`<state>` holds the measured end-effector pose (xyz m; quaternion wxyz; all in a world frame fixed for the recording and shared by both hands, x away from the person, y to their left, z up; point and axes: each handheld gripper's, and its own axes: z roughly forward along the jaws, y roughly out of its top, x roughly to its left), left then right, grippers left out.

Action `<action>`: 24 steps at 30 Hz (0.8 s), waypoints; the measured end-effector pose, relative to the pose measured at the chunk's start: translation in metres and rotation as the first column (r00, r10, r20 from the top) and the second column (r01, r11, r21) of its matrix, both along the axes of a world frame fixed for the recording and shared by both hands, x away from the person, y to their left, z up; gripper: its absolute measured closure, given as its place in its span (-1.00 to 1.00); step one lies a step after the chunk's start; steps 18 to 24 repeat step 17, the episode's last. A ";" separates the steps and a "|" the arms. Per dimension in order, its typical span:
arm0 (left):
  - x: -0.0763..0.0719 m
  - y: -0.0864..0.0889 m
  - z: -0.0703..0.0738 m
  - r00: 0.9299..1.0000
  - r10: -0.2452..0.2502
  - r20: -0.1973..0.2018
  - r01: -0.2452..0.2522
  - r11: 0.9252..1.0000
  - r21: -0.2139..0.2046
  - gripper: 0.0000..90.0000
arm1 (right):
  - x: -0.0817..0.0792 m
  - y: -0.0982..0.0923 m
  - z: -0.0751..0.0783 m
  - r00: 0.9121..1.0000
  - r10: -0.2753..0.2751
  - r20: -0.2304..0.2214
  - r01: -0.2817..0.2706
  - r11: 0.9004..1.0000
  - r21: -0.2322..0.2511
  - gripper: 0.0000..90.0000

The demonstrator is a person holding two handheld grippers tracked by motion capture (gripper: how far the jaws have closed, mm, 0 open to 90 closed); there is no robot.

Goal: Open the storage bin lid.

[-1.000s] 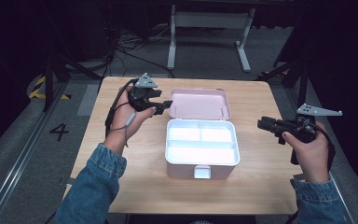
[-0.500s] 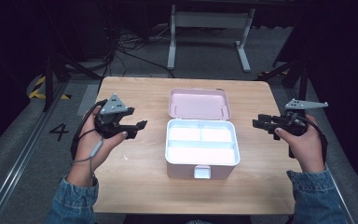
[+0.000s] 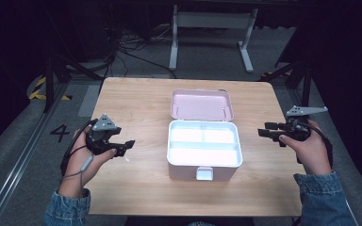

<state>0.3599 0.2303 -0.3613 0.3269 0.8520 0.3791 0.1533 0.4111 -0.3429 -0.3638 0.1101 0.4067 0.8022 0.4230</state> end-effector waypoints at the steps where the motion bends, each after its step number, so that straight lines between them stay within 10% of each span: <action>1: 0.001 0.001 -0.005 1.000 -0.004 -0.018 0.004 1.000 0.018 -0.31 | 0.001 -0.001 -0.002 1.000 -0.006 -0.009 0.006 1.000 -0.018 0.11; 13: 0.016 0.010 -0.037 0.989 0.054 -0.140 -0.035 0.990 0.134 -0.35 | 0.004 -0.005 -0.022 0.997 -0.027 -0.066 0.023 0.998 -0.065 0.04; 24: 0.017 0.011 -0.040 0.988 0.042 -0.149 -0.027 0.994 0.102 -0.36 | 0.004 -0.007 -0.024 0.997 -0.040 -0.066 0.037 0.998 -0.049 -0.01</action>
